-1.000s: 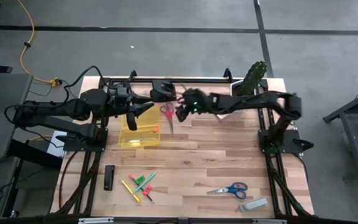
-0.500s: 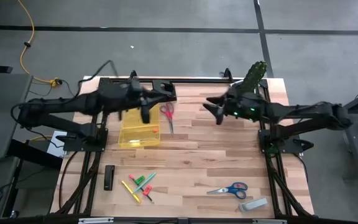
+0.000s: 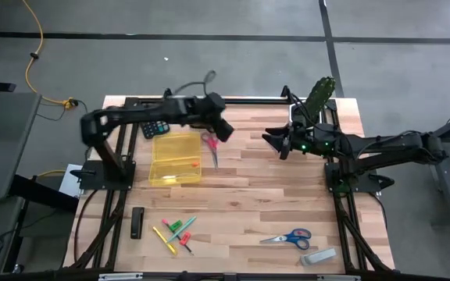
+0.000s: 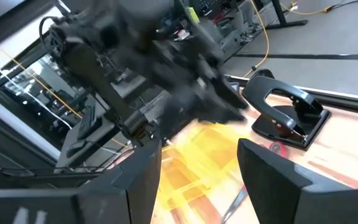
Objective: Pack school essentials
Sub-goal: Put the red scissors into the yellow supply box
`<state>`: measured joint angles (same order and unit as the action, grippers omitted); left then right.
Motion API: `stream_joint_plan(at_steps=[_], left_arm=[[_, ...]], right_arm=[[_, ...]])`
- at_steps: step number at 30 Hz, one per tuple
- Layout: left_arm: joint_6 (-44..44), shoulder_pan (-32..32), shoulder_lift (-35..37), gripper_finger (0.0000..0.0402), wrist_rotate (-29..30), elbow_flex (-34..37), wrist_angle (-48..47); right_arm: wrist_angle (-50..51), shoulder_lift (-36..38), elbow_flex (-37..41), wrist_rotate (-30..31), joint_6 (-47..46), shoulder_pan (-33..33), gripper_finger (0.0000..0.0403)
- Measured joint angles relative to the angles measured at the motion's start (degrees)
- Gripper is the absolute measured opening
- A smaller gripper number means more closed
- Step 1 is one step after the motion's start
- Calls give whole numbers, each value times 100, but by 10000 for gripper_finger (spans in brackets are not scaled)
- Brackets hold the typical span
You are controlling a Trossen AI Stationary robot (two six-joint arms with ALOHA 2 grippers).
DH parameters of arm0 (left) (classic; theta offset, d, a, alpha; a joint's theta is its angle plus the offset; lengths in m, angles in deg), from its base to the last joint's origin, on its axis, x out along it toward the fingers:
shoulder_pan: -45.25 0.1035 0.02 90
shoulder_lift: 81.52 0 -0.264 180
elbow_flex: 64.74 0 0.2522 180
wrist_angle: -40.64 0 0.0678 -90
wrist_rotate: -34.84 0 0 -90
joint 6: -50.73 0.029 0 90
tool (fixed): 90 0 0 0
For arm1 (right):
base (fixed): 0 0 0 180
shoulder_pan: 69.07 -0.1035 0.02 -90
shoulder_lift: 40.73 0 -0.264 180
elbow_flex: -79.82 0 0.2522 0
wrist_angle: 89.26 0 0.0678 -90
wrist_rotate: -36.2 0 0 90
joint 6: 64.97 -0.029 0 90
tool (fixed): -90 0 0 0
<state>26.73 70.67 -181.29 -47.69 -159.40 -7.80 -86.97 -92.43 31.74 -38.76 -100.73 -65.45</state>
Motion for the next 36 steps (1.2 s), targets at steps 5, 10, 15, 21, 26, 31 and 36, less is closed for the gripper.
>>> stream_joint_plan(at_steps=[5, 10, 15, 21, 26, 31, 36], left_arm=[[-549, 8, -699, 188, -56, 0, -155], [-1045, -29, -994, 206, -380, -2, -229], [-1780, -144, -1153, 200, 480, 18, -214], [-2244, -158, -1445, 186, 498, 42, -42], [-2555, -158, -1619, 179, 525, 42, -43], [-2737, -120, -1704, 177, 649, 42, -20], [-2824, -63, -1936, 177, 495, 47, 16]], right_arm=[[-5, -51, 0, 1, -31, 2, 204], [-4, -101, 0, 3, -31, 2, 204], [-19, -147, 0, 5, -42, 13, 204], [19, -202, 0, 5, -49, 13, 204], [9, -229, 0, 5, -49, 13, 204], [3, -243, 0, 5, -49, 13, 204], [2, -241, 0, 5, -49, 13, 204]])
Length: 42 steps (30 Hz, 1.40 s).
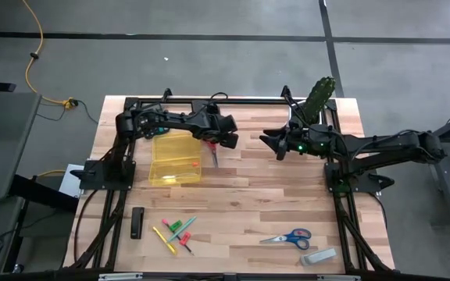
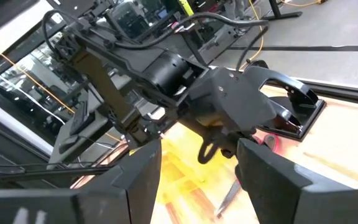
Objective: Pack school essentials
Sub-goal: Put the red scissors into the yellow supply box
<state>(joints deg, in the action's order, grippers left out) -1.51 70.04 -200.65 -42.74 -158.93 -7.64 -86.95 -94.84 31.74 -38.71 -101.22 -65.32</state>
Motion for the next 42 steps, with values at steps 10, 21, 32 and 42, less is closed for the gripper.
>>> stream_joint_plan(at_steps=[10, 21, 32, 42], left_arm=[[53, -6, -100, 175, -47, -19, -4], [262, -9, -111, 36, -99, -10, -39], [300, -139, 142, 7, -606, 16, 320], [1049, -325, 1145, 4, -505, 5, 839]], right_arm=[[1, 0, 0, 0, 11, 0, 204], [3, 0, 0, 0, 58, 0, 204], [21, 0, 0, 149, 66, 2, 204], [39, 2, -4, 192, 53, 2, 204]])
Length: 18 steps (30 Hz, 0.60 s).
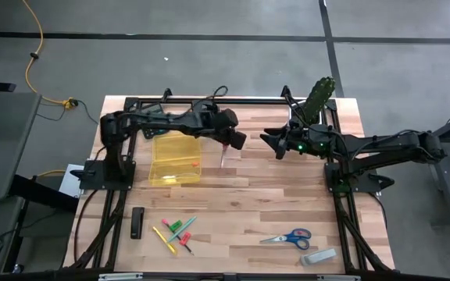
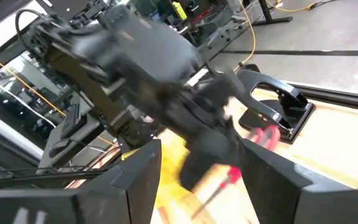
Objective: Pack school essentials
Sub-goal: Put the red scissors into the yellow supply box
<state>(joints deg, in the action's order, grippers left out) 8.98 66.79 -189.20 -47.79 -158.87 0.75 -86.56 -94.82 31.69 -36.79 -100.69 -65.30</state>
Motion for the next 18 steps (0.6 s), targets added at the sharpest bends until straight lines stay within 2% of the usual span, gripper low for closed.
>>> stream_joint_plan(at_steps=[8, 14, 18], left_arm=[[1560, -124, 1772, 4, 108, -2, 73], [2701, -752, 3162, 4, 437, -4, 121], [3178, -1304, 3836, 4, 716, 203, 522]], right_arm=[[6, 0, 0, -113, -14, -4, 204], [-130, 0, 0, -169, -13, -4, 204], [-573, 0, 0, -582, 256, -6, 204]])
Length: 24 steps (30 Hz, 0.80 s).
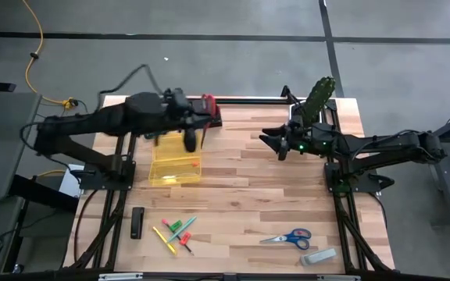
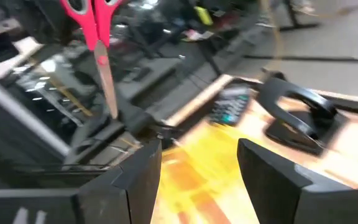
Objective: Pack school essentials
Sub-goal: Put the red scissors into the yellow supply box
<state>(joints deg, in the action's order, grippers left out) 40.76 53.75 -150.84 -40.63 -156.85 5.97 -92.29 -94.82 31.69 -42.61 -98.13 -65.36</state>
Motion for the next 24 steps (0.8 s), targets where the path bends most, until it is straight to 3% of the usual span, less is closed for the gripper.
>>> stream_joint_plan(at_steps=[6, 12, 24], left_arm=[[-58, -576, 980, 4, 103, 1665, 1796], [-450, -867, 1624, 4, 161, 3159, 3248], [-52, -904, 1806, 4, 369, 3375, 3480]], right_arm=[[-839, 0, 0, -790, 578, -1, 204], [-1118, 0, 0, -973, 1555, -3, 204], [-1132, 0, 0, -1123, 1722, -3, 204]])
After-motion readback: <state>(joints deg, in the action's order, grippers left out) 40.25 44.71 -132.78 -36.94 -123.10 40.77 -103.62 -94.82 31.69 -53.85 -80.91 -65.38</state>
